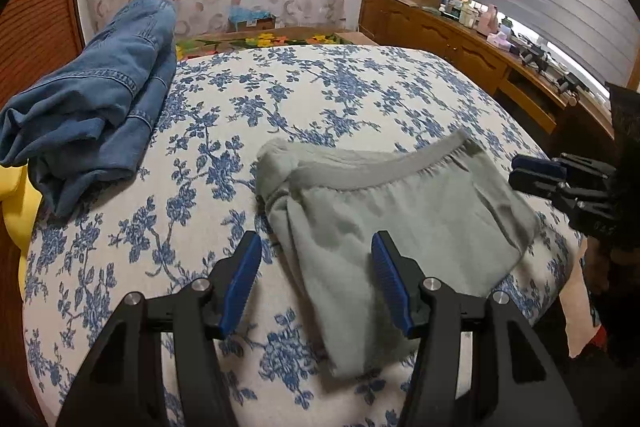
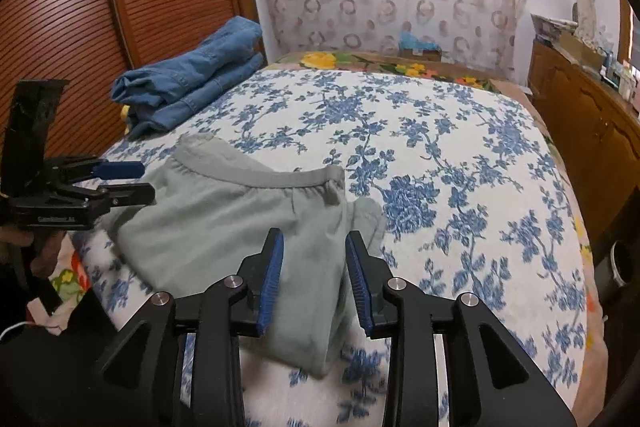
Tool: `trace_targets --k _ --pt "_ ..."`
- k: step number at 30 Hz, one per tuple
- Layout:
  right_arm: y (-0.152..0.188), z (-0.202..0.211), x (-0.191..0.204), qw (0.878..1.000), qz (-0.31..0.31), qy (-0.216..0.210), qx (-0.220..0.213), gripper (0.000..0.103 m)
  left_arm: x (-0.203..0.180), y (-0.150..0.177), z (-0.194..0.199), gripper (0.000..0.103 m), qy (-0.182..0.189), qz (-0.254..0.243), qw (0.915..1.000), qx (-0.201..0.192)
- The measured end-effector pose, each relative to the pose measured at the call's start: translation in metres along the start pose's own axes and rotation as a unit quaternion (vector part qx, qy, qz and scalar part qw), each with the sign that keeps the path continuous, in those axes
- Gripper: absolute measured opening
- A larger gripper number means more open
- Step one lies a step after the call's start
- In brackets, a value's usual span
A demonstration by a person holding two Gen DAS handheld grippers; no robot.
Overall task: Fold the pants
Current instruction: 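Move both open grippers to the edge of the folded shirt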
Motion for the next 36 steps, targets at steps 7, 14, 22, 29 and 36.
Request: trace_targets --k 7,14,22,29,36 --pt "-0.018 -0.025 -0.003 1.000 0.007 0.003 0.007 0.034 0.008 -0.013 -0.011 0.056 0.003 0.005 1.0000 -0.007" --pt "-0.024 -0.040 -0.010 0.999 0.004 0.025 0.021 0.034 0.015 -0.015 -0.031 0.056 -0.005 0.009 0.9998 0.017" --pt "-0.007 -0.035 -0.027 0.998 -0.025 0.034 0.036 0.044 0.022 -0.018 -0.045 0.057 0.009 0.025 0.9992 0.029" --pt "0.000 -0.038 -0.029 0.997 -0.036 0.029 0.054 0.046 0.020 -0.019 -0.047 0.057 -0.002 0.010 0.9998 0.019" --pt "-0.007 -0.049 -0.017 0.998 -0.022 0.014 0.062 0.047 0.018 -0.017 -0.047 0.058 -0.005 0.001 1.0000 0.005"
Point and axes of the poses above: each gripper's, at about its wrist camera, not at the fingertips, and z roughly against the way its jaws point, x to its left, y to its underside, the point moved 5 cm from there along -z, roughly the way its jaws point, and after that the axes turned 2 degrees about -z, right-handed, at the moved point
